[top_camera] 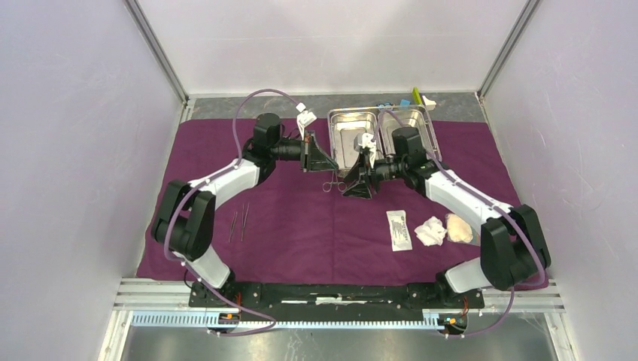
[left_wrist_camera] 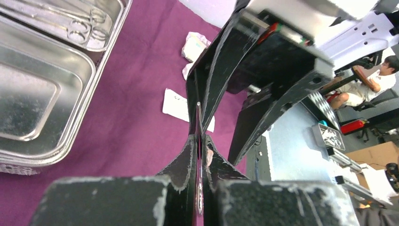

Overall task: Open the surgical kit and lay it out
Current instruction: Pick up the medical item from the container.

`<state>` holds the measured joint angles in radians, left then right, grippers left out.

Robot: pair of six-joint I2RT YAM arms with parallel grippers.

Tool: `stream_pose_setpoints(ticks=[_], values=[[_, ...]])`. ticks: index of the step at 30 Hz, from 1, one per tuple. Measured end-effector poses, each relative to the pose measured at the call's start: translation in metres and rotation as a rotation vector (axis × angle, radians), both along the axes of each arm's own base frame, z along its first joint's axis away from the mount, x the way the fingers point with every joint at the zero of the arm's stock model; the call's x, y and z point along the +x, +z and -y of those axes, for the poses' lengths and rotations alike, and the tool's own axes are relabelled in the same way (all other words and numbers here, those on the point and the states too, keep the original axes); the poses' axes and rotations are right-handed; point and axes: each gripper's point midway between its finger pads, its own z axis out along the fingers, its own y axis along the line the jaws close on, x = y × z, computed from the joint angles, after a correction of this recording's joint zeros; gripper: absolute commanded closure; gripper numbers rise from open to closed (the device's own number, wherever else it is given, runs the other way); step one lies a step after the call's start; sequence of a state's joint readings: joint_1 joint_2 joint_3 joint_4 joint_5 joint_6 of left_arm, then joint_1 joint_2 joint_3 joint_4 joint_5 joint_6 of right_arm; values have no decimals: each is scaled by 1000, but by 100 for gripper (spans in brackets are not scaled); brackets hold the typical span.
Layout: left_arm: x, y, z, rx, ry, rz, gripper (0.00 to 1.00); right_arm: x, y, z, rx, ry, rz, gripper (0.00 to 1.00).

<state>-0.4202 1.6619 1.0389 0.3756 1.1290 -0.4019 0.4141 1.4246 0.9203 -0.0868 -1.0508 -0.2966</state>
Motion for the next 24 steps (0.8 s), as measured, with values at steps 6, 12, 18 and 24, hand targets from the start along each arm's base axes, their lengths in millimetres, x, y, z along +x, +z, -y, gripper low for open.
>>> stream_pose_setpoints(ticks=[6,12,18,24], values=[[-8,11,-2,-36,-29,66,98,-8,-17,-10,0,62,-50,78],[-17,10,-4,-49,-57,90,98,-12,-21,-12,-6,73,-74,99],[-21,14,-7,-47,-63,174,69,-9,-21,-13,2,39,-111,100],[4,4,-11,69,70,177,20,2,-26,-18,3,-75,-148,100]])
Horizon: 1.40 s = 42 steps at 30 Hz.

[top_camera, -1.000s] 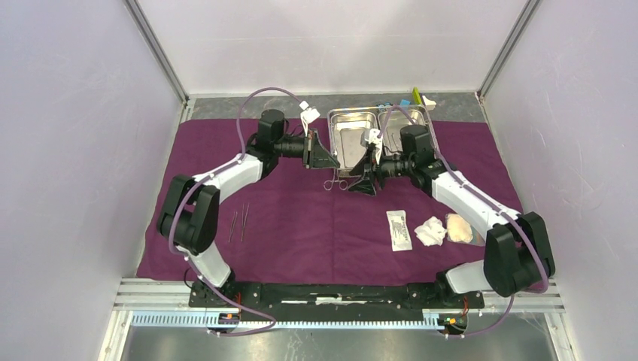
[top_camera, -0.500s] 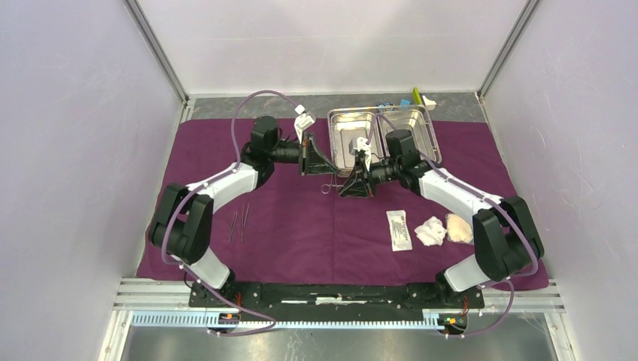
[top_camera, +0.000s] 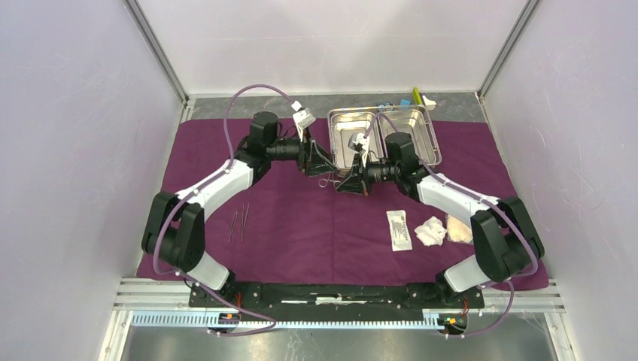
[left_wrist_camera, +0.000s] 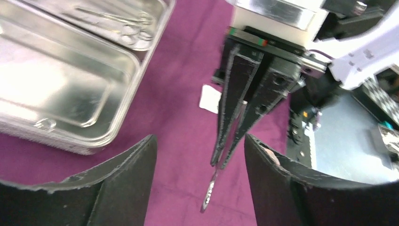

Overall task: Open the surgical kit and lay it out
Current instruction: Pick up the medical item from the container.

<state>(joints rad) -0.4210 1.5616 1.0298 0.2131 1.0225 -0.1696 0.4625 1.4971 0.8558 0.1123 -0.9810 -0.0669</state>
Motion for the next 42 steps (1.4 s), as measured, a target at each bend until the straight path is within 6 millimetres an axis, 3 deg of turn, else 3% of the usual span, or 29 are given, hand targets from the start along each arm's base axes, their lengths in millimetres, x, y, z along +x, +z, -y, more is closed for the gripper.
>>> stream_pose_setpoints(ticks=[4,10,22,30,42], values=[[23,1,-11,86,159,31,1,10,2,-4,-10,-79,-16,100],[50,8,-28,174,369,17,2,20,3,-8,-16,-192,-80,100],[63,3,-10,315,586,-73,24,51,28,-16,-18,-364,-100,100],[62,-9,-8,382,626,-93,48,53,16,-13,-59,-398,-127,100],[55,-10,-3,402,619,-90,67,54,8,-13,-80,-404,-146,100]])
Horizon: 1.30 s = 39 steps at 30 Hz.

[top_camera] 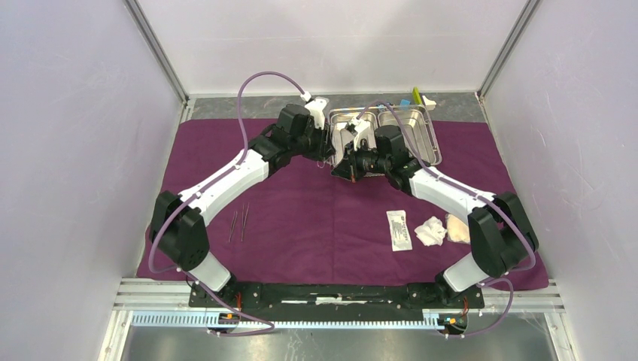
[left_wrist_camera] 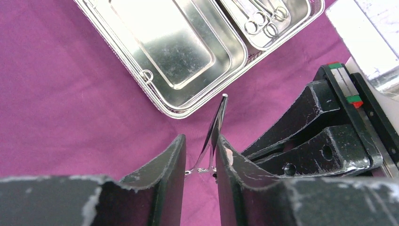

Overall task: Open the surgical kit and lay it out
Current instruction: Pick up the medical item from the container, then place the medical item in the surgical kit.

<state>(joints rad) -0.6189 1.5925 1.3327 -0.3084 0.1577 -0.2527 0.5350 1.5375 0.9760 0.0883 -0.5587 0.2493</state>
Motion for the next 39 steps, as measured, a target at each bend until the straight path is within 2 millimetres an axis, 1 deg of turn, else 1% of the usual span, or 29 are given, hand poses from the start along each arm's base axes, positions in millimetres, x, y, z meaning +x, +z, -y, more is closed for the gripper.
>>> stream_pose_setpoints(ticks=[5,9,10,13,15,18,21,23,25,27,31,32,36,39], values=[[0,1,1,-1,-2,1,74,0,-1,0,-1,0,-1,100],[0,2,3,-2,-7,5,84,1,0,0,0,0,0,99],[0,2,3,0,-8,6,86,1,0,0,1,0,0,98],[0,2,2,3,-10,6,90,1,0,0,0,0,0,89],[-1,1,2,5,-10,5,93,0,0,0,-3,1,-1,81],[0,0,1,10,-5,3,96,0,0,0,-7,12,10,66],[1,-1,-1,20,7,4,98,-1,-1,0,-16,25,25,49],[1,-3,-3,29,13,1,98,-2,-3,2,-31,43,40,41],[-2,-8,-6,40,18,-8,98,-5,-3,4,-49,62,58,36],[-6,-16,-12,63,27,-28,97,-8,-2,8,-71,84,84,35],[-22,-39,-25,120,31,-99,96,-10,6,25,-111,111,145,34],[-27,-45,-28,134,30,-118,96,-7,9,31,-116,103,160,34],[-53,-70,-47,195,32,-210,95,16,22,70,-136,22,219,34],[-69,-82,-55,217,34,-269,94,28,20,92,-159,-22,229,34]])
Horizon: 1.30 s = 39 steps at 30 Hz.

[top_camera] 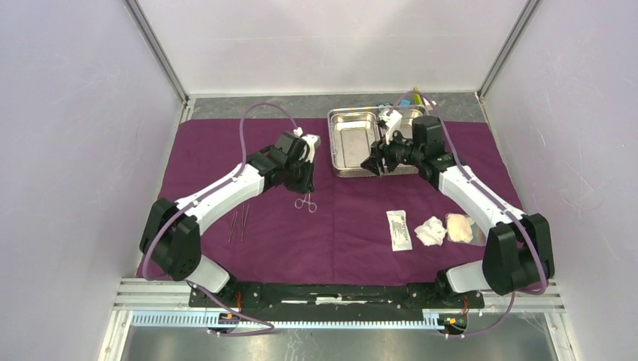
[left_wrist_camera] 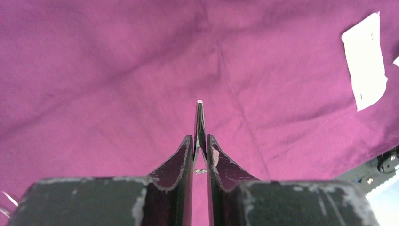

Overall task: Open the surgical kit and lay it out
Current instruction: Place the medical item in the surgical kit.

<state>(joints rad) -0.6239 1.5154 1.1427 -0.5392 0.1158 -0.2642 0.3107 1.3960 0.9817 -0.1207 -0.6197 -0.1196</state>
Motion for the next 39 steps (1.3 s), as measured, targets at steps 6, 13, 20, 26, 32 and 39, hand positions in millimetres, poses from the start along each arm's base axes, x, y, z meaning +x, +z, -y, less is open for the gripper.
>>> stream_pose_setpoints(ticks=[6,13,20,26,32,39], values=[[-38,-29,-7,-7,23,-176,98,6,-19,27,-69,-48,-5,34],[-64,-46,-9,-34,61,-324,97,11,-35,54,-148,-106,1,34],[-73,-75,-27,-19,149,-428,98,7,-34,64,-177,-119,23,35],[-74,-94,-44,12,218,-489,97,6,-30,64,-173,-116,36,35],[-76,-102,-46,29,225,-515,97,1,-36,65,-170,-114,31,35],[-75,-102,-46,30,226,-517,94,-3,-42,67,-168,-112,15,35]])
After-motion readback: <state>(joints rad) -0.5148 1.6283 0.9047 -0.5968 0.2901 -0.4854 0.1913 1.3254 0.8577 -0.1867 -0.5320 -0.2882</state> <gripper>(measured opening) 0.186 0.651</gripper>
